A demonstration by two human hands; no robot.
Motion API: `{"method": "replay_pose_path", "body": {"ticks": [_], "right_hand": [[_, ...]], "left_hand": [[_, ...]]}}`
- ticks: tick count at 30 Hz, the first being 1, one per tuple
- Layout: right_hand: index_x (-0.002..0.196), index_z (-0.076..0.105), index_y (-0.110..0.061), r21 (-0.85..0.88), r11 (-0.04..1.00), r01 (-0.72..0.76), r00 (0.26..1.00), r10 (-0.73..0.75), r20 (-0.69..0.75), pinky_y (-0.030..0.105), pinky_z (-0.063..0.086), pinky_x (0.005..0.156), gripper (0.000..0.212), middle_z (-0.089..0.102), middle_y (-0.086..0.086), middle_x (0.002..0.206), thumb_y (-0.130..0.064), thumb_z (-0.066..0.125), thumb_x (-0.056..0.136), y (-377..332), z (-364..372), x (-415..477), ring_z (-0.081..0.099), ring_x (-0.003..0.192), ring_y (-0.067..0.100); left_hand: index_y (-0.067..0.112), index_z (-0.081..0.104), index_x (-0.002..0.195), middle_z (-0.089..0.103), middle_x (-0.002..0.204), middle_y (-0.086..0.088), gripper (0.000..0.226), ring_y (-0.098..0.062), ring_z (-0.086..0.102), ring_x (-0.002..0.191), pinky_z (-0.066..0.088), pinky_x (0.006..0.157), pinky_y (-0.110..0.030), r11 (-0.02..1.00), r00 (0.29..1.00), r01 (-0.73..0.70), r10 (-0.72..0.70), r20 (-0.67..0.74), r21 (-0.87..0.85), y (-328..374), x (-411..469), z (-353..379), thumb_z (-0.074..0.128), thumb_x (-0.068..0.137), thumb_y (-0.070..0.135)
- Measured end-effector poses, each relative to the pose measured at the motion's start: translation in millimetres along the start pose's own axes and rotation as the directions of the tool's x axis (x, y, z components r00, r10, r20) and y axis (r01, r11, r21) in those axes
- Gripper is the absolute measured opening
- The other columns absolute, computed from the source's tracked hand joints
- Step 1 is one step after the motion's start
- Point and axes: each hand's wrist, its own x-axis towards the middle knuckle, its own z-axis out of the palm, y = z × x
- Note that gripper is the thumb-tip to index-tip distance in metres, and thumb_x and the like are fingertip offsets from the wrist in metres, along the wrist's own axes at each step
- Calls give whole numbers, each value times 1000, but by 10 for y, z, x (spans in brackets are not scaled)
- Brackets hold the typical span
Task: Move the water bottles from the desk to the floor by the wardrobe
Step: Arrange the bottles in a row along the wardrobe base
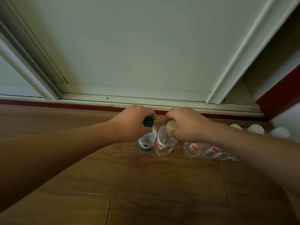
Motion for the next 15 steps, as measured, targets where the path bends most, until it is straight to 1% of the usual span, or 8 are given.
{"method": "replay_pose_path", "body": {"ticks": [4, 7, 9, 12, 15], "right_hand": [[107, 60, -22, -29, 999, -28, 998, 26, -63, 34, 50, 78, 35, 54, -4, 103, -44, 66, 81, 8, 55, -39, 54, 91, 14], [99, 61, -21, -40, 997, -61, 992, 56, -113, 33, 49, 73, 35, 56, -4, 95, -53, 60, 84, 8, 88, -39, 54, 84, 14], [94, 60, -20, -66, 996, -61, 989, 52, -137, 31, 47, 69, 34, 58, -4, 90, -54, 57, 88, 3, 99, -28, 54, 80, 13], [95, 62, -20, -58, 997, -57, 988, 48, -145, 25, 40, 61, 29, 60, -4, 88, -48, 60, 89, -8, 100, -16, 54, 79, 11], [103, 65, -21, -16, 998, -53, 989, 50, -140, 26, 44, 64, 27, 63, -5, 94, -43, 64, 87, 3, 85, -7, 56, 83, 12]], "left_hand": [[28, 62, 117, 58, 100, 15, 35, -5, 54, 88, 45, 77, -16, 1000, 1000, 8, -8, -9, -16, -9, -13, 14, 75, 85, 26], [28, 60, 119, 57, 101, 16, 37, -4, 54, 88, 45, 78, -15, 1000, 1000, 19, -19, -13, -24, -14, -15, 17, 75, 85, 27], [28, 60, 120, 56, 101, 15, 38, -3, 52, 86, 41, 74, -12, 999, 999, 26, -27, -18, -32, -14, -13, 20, 75, 84, 27], [28, 60, 118, 57, 100, 15, 37, -2, 52, 83, 40, 70, -11, 999, 999, 36, -37, -16, -41, -15, -17, 27, 75, 84, 27], [28, 61, 118, 59, 102, 14, 36, -2, 54, 87, 44, 75, -14, 998, 999, 39, -39, -13, -47, -10, -24, 22, 74, 85, 25]]}}
